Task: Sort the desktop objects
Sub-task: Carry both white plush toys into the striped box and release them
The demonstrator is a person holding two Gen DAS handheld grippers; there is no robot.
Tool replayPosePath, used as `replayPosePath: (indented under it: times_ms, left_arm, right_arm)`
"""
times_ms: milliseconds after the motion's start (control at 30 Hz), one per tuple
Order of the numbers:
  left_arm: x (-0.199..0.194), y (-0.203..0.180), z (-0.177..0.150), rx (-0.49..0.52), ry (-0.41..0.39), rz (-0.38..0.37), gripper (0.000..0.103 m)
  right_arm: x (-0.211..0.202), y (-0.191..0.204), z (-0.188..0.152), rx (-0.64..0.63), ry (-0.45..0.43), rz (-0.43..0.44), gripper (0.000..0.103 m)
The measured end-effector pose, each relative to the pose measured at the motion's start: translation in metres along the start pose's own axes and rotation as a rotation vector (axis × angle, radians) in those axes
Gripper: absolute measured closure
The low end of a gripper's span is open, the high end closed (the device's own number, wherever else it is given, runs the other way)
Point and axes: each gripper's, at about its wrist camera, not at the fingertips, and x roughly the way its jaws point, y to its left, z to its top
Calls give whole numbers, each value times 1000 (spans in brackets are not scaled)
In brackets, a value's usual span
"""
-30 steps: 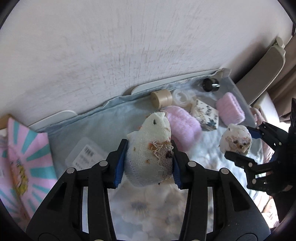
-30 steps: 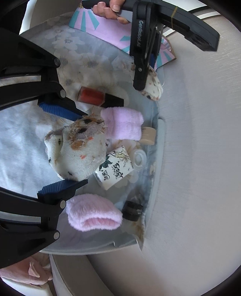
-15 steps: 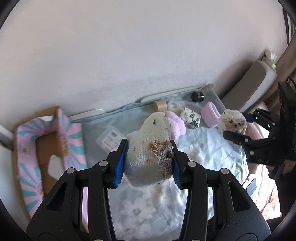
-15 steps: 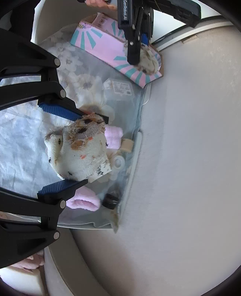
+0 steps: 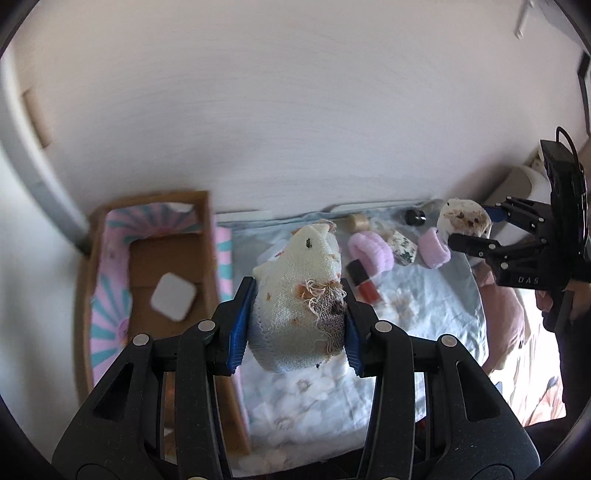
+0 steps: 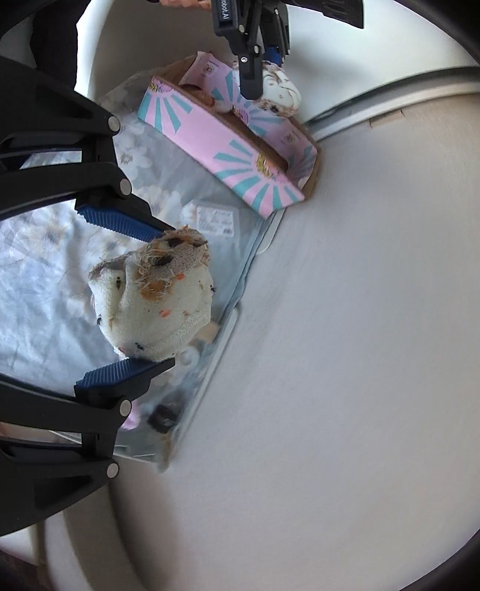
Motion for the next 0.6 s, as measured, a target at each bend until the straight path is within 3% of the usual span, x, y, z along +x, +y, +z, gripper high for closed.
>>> replayPosePath:
  times_ms: [600]
  left_arm:
    - [-41, 90, -71, -256, -13, 130, 64]
  right_arm:
    - [61, 139, 83, -327, 48, 227, 46]
